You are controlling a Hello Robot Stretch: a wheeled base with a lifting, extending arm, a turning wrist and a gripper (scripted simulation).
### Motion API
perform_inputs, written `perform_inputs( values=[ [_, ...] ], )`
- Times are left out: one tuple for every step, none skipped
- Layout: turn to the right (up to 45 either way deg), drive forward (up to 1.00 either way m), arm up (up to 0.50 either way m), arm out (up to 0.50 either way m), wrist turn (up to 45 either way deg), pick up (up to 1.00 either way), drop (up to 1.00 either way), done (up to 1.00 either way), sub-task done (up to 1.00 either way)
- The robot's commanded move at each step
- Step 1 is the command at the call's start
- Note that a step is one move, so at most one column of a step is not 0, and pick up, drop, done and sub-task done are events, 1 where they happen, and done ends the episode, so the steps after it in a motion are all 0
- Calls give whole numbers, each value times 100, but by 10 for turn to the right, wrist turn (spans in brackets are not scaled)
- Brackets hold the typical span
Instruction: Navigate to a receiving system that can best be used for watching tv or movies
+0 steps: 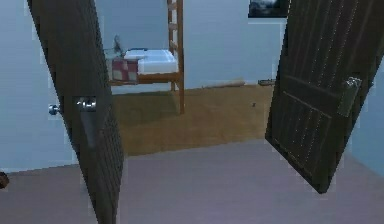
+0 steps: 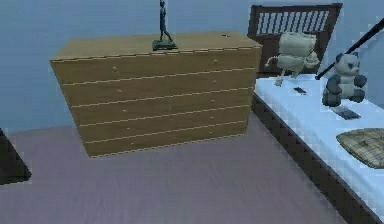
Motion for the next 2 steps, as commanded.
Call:
perform_inputs(
  values=[
    [120, 0, 0, 0, 0, 0, 0, 0, 0],
    [0, 100, 0, 0, 0, 0, 0, 0, 0]
  ],
)
